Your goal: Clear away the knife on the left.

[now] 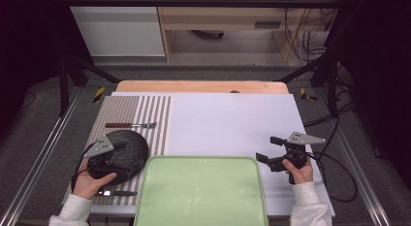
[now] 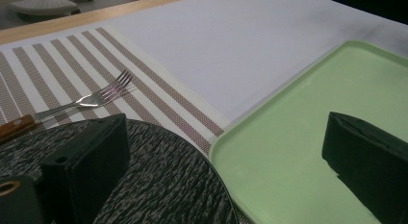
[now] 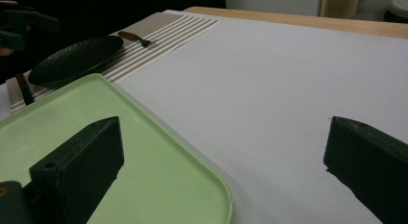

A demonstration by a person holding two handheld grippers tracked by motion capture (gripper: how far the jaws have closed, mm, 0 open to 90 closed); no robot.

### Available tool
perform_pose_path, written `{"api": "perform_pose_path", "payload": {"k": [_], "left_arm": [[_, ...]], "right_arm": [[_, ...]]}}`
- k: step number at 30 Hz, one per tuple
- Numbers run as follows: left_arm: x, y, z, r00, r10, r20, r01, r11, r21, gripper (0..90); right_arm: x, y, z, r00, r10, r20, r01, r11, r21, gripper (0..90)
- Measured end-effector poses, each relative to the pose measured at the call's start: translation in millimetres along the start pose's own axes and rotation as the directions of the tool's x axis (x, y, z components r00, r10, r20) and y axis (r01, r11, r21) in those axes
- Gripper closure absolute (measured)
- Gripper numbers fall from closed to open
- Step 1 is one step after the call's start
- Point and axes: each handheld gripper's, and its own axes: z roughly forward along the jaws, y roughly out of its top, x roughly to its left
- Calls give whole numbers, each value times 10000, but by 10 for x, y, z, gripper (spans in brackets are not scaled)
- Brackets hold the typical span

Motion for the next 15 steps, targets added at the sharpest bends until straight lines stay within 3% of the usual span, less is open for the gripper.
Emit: {"api": "perform_pose_path", "payload": {"k": [15], "left_arm": [[38, -33, -192, 9993, 384, -10, -383, 9984, 418, 23]], "right_arm": [[3, -2, 15, 10000, -66, 12, 66, 10000, 72, 9]]}}
